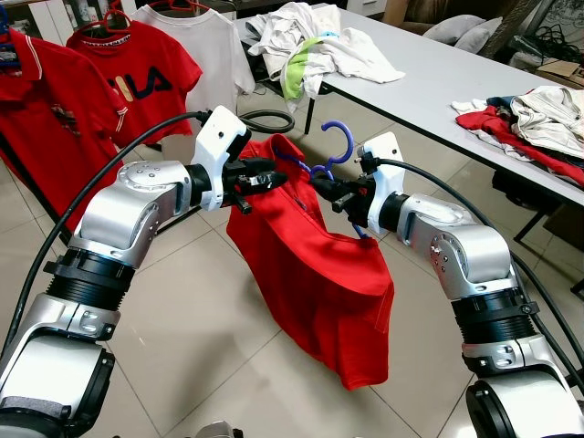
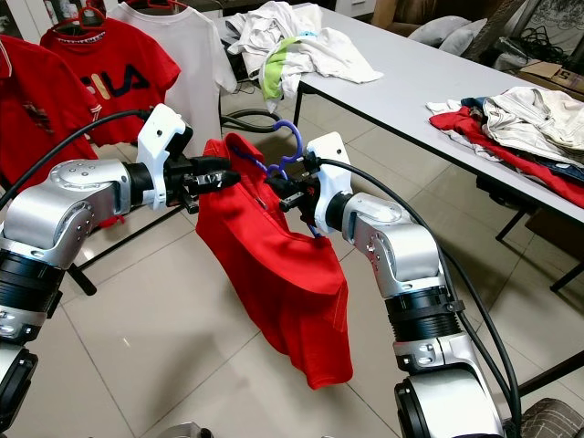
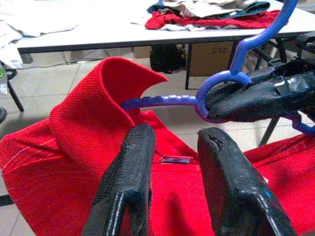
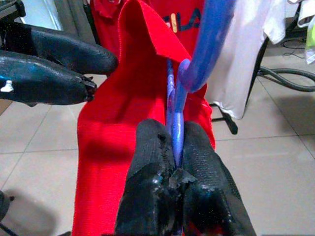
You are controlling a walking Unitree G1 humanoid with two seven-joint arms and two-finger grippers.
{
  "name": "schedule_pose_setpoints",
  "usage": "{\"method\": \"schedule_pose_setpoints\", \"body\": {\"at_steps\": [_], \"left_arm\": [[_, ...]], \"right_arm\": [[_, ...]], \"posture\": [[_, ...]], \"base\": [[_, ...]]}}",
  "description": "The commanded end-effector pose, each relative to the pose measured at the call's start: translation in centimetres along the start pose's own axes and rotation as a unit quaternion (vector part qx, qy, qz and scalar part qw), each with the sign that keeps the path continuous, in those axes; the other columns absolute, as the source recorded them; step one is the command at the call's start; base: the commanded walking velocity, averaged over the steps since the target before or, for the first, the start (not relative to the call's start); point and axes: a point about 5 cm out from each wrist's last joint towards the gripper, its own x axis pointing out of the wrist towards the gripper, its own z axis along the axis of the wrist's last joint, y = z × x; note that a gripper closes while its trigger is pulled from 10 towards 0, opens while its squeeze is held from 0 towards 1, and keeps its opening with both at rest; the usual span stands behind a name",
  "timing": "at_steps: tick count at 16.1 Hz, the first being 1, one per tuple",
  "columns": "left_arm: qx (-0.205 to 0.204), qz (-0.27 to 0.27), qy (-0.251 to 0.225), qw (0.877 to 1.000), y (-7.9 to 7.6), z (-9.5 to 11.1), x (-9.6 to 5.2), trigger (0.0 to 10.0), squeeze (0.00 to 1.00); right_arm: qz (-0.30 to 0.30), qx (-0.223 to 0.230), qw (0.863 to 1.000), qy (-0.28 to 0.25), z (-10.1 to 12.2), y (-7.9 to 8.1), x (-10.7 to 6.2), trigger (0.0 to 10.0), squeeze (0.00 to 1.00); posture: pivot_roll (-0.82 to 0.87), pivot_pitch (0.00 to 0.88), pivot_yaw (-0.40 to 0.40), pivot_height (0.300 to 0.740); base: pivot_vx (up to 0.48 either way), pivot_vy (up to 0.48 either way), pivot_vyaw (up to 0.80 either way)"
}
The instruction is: Hang hanger
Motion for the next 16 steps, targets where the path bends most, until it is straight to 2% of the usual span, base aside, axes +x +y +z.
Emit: {"method": "schedule_pose_setpoints", "body": {"at_steps": [1, 8, 9, 10, 11, 14, 16], "left_arm": [[0.016, -0.003, -0.003, 1.0, -0.2, 0.5, 0.1, 10.0, 0.0], [0.016, -0.003, -0.003, 1.0, -0.2, 0.5, 0.1, 10.0, 0.0], [0.104, -0.067, 0.015, 0.992, -1.8, -0.7, 0.8, 10.0, 1.0], [0.152, -0.116, 0.022, 0.981, -3.3, -1.8, 1.5, 10.0, 1.0], [0.196, -0.173, 0.027, 0.965, -5.3, -2.9, 2.1, 10.0, 1.0], [0.214, -0.17, 0.04, 0.961, -5.4, -3.3, 2.5, 10.0, 1.0], [0.239, -0.179, 0.041, 0.953, -5.7, -3.8, 2.9, 10.0, 1.0]], "right_arm": [[0.006, -0.015, 1.0, -0.014, 1.1, 0.1, 0.0, 0.0, 0.0], [0.006, -0.015, 1.0, -0.014, 1.1, 0.1, 0.0, 0.0, 0.0], [-0.005, -0.014, 1.0, -0.006, 0.5, -0.6, -0.2, 0.0, 0.0], [-0.014, -0.012, 1.0, 0.0, 0.0, -1.1, -0.4, 0.0, 0.0], [-0.024, -0.009, 1.0, 0.009, -0.6, -1.7, -0.5, 0.0, 0.0], [-0.032, -0.004, 0.999, 0.021, -1.6, -1.9, -0.4, 0.0, 0.0], [-0.034, -0.002, 0.999, 0.022, -1.8, -1.9, -0.2, 0.0, 0.0]], "posture": [[-0.04, 0.0, -0.022, 0.74], [-0.04, 0.0, -0.022, 0.74], [-0.05, 0.0, -0.033, 0.74], [-0.05, 0.0, -0.033, 0.74], [-0.05, 0.0, -0.033, 0.74], [-0.04, 0.0, -0.037, 0.74], [-0.04, 0.0, -0.041, 0.74]], "base": [[0.0, 0.0, 0.0], [0.0, 0.0, 0.0], [0.0, 0.0, 0.0], [0.0, 0.0, 0.0], [0.0, 0.0, 0.0], [0.0, 0.0, 0.0], [0.0, 0.0, 0.0]]}}
